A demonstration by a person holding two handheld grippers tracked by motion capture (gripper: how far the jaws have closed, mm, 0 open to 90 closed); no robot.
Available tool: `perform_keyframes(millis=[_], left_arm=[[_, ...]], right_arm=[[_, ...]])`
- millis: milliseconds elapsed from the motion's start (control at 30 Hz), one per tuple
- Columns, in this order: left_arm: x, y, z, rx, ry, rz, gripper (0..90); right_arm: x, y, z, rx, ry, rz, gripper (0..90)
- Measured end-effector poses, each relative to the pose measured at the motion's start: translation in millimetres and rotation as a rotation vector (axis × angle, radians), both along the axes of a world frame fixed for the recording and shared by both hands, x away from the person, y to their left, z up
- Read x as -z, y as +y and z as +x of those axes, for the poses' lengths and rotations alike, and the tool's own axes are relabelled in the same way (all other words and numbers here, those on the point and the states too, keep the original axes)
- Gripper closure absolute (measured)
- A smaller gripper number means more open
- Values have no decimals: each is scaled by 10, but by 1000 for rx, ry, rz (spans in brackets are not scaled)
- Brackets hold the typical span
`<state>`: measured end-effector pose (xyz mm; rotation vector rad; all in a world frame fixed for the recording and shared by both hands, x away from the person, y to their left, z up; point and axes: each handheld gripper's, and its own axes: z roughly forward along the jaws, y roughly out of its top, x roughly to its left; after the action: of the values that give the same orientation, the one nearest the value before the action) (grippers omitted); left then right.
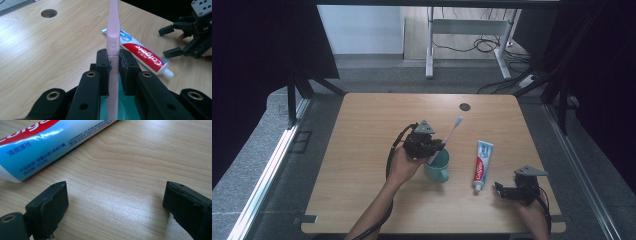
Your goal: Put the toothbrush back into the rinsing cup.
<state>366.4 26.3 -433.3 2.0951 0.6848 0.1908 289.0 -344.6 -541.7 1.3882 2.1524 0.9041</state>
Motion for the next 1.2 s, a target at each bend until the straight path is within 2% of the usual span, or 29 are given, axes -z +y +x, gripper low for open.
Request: perform_keyframes(millis=[767,1200], left_arm=[[252,-34,-62,3,29,36,788],[280,-42,-69,-2,58,66,788]], right_arm=[[-1,2,-2,1,4,2,56],[0,0,0,0,0,0,56]])
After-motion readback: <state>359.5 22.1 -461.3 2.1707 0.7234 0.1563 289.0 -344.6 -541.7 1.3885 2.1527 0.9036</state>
